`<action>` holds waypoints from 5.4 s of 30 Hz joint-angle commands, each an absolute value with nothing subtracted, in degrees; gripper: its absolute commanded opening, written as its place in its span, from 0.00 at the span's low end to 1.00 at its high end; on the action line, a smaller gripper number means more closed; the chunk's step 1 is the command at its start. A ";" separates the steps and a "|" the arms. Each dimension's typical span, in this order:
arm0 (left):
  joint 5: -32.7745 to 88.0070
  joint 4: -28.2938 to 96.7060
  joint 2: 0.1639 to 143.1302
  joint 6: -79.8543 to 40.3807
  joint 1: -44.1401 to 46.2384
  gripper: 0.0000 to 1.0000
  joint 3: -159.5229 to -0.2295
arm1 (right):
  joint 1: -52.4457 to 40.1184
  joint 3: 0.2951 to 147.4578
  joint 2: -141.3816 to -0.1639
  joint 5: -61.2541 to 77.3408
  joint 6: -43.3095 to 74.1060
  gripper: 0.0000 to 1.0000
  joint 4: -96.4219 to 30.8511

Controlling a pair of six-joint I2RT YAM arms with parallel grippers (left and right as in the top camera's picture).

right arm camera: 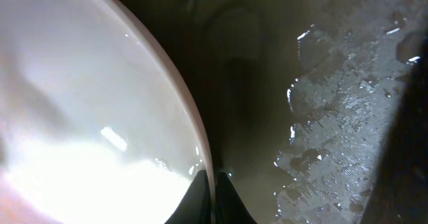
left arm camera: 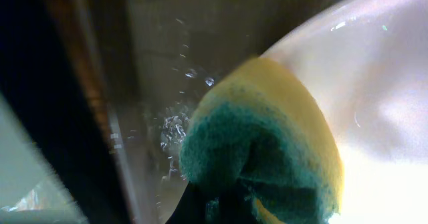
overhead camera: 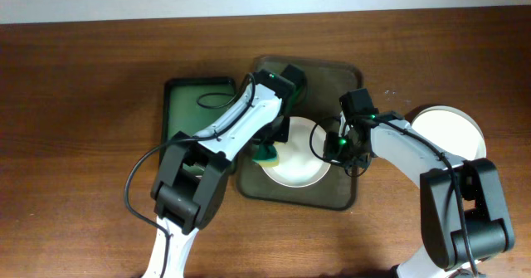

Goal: Clean dirty plates on tray and stack at the side

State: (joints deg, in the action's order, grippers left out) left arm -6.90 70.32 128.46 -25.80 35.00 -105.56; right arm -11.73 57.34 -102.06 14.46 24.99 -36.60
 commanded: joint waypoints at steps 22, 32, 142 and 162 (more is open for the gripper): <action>-5.74 62.22 104.97 -18.26 13.32 0.59 -92.62 | -19.31 57.34 -80.44 -6.15 15.46 0.04 -41.65; -2.37 63.72 82.50 -16.58 13.32 0.75 -92.64 | -46.46 57.34 -69.89 -56.66 15.40 0.04 -42.83; -2.72 64.12 73.36 -17.06 13.32 1.00 -92.62 | -17.78 41.56 -29.50 -6.04 8.38 0.98 -29.36; -2.72 64.12 73.38 -17.06 13.32 1.00 -92.62 | -11.92 0.32 -0.51 -5.13 8.58 0.98 -4.12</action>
